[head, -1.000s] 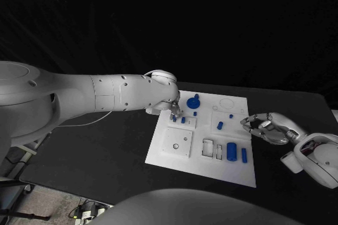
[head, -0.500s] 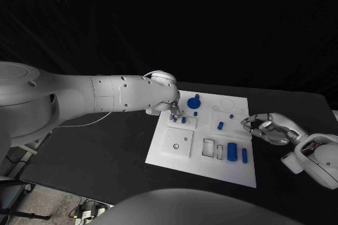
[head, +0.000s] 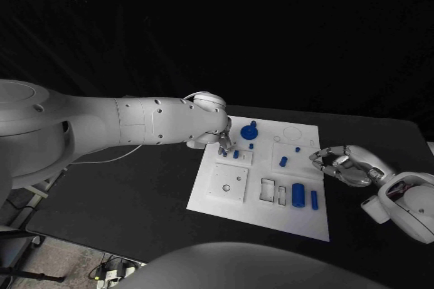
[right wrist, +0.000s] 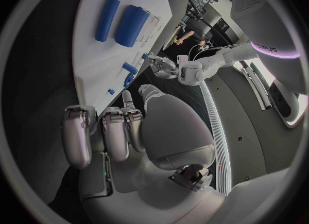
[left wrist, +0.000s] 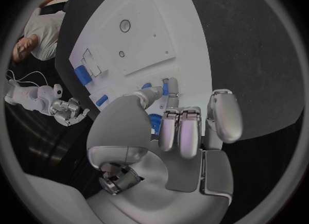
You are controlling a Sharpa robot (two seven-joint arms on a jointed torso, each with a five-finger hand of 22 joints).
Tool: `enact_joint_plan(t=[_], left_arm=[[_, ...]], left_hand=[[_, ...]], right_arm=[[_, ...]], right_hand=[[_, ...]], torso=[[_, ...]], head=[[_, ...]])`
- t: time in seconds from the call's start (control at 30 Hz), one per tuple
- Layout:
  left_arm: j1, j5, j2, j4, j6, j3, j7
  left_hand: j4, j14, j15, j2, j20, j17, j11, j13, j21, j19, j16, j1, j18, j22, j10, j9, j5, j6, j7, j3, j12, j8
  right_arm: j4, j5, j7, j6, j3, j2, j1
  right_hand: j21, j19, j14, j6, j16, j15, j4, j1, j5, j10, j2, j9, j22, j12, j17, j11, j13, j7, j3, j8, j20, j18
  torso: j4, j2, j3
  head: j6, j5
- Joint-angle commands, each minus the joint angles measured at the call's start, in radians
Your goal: Assemble the parts on the task board
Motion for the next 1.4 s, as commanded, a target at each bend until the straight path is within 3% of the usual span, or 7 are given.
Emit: enact_joint_plan(t=[0.03, 0.37, 0.8, 1.4], left_arm=[[-0.003, -0.001, -0.002, 0.004, -0.046, -0.002, 0.013], [-0.001, 0.001, -0.014, 0.010, -0.080, -0.001, 0.025], [0.003, 0.026, -0.004, -0.008, 0.005, -0.001, 0.024], [0.003, 0.091, 0.000, -0.017, 0.024, -0.001, 0.028]], left_hand=[[-0.055, 0.105, -0.007, -0.002, -0.008, 0.263, -0.010, 0.263, 0.002, 0.000, 0.003, 0.012, 0.010, 0.180, 0.106, 0.006, 0.007, 0.017, -0.015, 0.047, 0.002, 0.011], [-0.069, 0.105, -0.013, -0.010, -0.014, 0.263, -0.016, 0.263, 0.009, 0.006, 0.003, 0.010, 0.008, 0.183, 0.106, 0.022, 0.004, 0.028, -0.022, 0.075, 0.002, 0.038], [-0.099, 0.105, -0.019, -0.021, -0.020, 0.263, -0.022, 0.263, 0.014, 0.011, 0.003, 0.020, 0.007, 0.187, 0.106, 0.034, 0.003, 0.036, -0.028, 0.114, 0.002, 0.064], [-0.104, 0.105, -0.020, -0.023, -0.021, 0.263, -0.023, 0.263, 0.009, 0.010, 0.003, 0.022, 0.008, 0.186, 0.106, 0.036, 0.008, 0.037, -0.028, 0.120, 0.002, 0.067]], right_arm=[[0.001, -0.003, 0.002, 0.002, 0.000, 0.001, -0.001], [0.001, -0.003, 0.001, 0.003, 0.000, 0.000, -0.001], [0.003, -0.003, 0.002, 0.002, 0.000, -0.001, -0.001], [0.004, -0.002, 0.001, 0.003, 0.000, -0.002, -0.001]], right_hand=[[-0.003, 0.004, 0.106, 0.000, 0.003, 0.009, 0.000, -0.004, 0.002, 0.113, -0.005, 0.001, 0.220, -0.004, 0.263, 0.002, 0.261, 0.002, 0.006, 0.006, 0.002, 0.003], [-0.004, 0.003, 0.106, 0.000, 0.003, 0.009, 0.000, -0.004, 0.002, 0.113, -0.006, 0.001, 0.220, -0.004, 0.263, 0.002, 0.261, 0.003, 0.008, 0.006, 0.002, 0.003], [-0.004, 0.003, 0.106, 0.000, 0.003, 0.009, 0.000, -0.004, 0.002, 0.113, -0.006, 0.001, 0.220, -0.004, 0.263, 0.002, 0.261, 0.003, 0.008, 0.006, 0.002, 0.003], [-0.005, 0.002, 0.106, 0.001, 0.003, 0.009, 0.000, -0.004, 0.002, 0.113, -0.005, 0.001, 0.220, -0.004, 0.263, 0.002, 0.261, 0.003, 0.009, 0.007, 0.002, 0.003]], torso=[[0.0004, 0.001, -0.0001], [0.0000, 0.000, 0.0004], [-0.0007, 0.000, 0.0005], [0.0004, -0.001, 0.0001]], head=[[0.000, -0.001], [0.000, -0.003], [0.000, -0.004], [0.000, -0.001]])
